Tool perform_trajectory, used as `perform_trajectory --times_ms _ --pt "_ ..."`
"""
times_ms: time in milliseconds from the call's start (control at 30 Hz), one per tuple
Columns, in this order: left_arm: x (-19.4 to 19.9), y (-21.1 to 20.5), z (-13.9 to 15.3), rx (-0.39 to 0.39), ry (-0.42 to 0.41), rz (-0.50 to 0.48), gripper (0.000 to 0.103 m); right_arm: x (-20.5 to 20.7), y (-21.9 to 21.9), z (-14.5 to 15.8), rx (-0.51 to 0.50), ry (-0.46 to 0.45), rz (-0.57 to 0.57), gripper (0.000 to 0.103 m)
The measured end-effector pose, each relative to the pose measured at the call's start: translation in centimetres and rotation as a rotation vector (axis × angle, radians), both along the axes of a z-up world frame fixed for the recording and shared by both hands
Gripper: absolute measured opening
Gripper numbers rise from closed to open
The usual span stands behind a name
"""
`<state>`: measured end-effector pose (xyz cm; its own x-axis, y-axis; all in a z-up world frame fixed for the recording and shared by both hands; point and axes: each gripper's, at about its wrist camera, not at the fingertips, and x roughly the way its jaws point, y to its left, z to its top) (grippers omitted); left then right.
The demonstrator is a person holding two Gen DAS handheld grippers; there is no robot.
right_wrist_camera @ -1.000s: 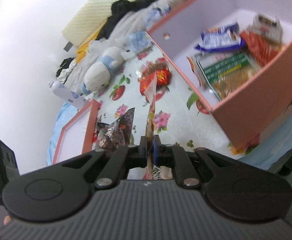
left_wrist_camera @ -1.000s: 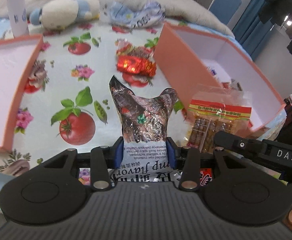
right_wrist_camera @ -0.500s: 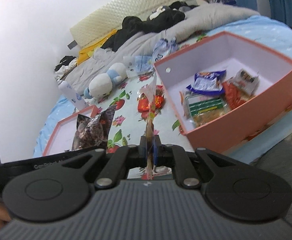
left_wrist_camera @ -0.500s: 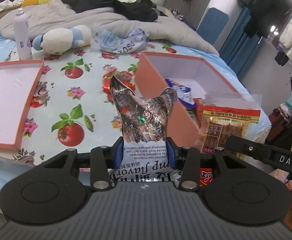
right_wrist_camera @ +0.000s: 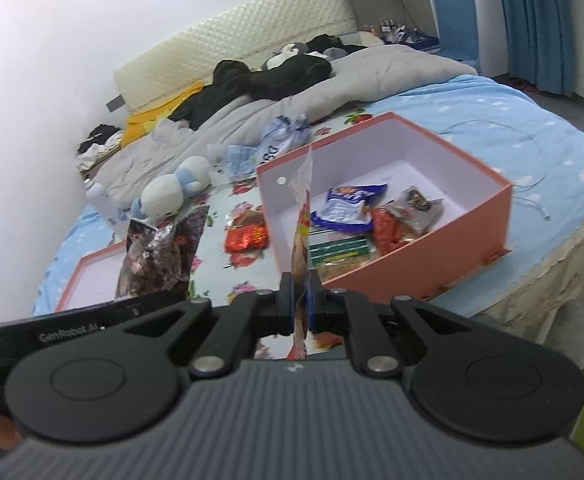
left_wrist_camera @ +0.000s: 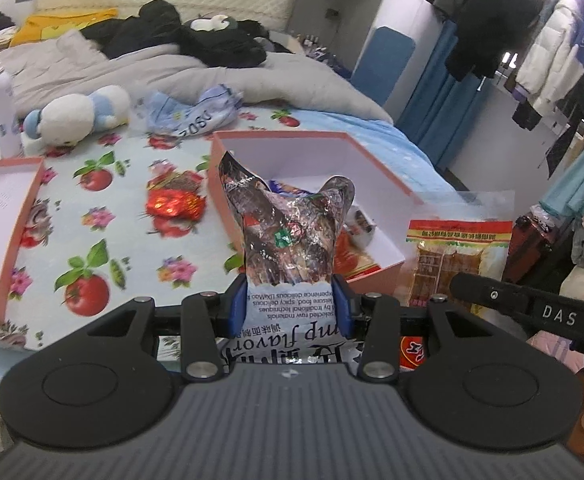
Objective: Organize snacks
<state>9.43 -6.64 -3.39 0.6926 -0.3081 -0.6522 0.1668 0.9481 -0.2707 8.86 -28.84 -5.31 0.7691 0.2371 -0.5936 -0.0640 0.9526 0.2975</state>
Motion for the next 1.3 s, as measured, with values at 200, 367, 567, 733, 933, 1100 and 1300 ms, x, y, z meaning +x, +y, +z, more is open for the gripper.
perform_trajectory --times_ms 200,367,567,733,933,1100,1300 --pt "1.8 -1.9 0.3 -0.010 0.000 -0.013 0.049 1.1 -1.8 0.2 -0.022 0.004 -0.022 0.009" --pt "4.1 -3.1 0.2 -0.019 0.010 -0.019 0.049 2.6 -3.3 0.2 -0.029 0.011 -0.039 0.009" --pt "7.7 -4.1 -0.4 -0.029 0.036 -0.017 0.049 5.5 -4.4 -0.2 -0.026 0.037 -0.046 0.009" --pt "12.0 -4.9 -1.5 -0.033 0.065 -0.018 0.049 9.2 -5.0 -0.5 -0.023 0.053 -0.041 0.009" --pt "18.1 -6.4 -3.7 -0.044 0.113 -0.043 0.049 14.5 -5.5 -1.8 -0.033 0.079 -0.040 0.009" --pt "22.9 -8.2 -5.9 -0.029 0.147 -0.076 0.049 18.3 -5.8 -3.5 -0.042 0.108 -0.042 0.009" --pt "27.5 -9.7 -9.3 -0.038 0.213 -0.105 0.049 22.0 -7.0 -6.3 -0.050 0.190 -0.050 0.010"
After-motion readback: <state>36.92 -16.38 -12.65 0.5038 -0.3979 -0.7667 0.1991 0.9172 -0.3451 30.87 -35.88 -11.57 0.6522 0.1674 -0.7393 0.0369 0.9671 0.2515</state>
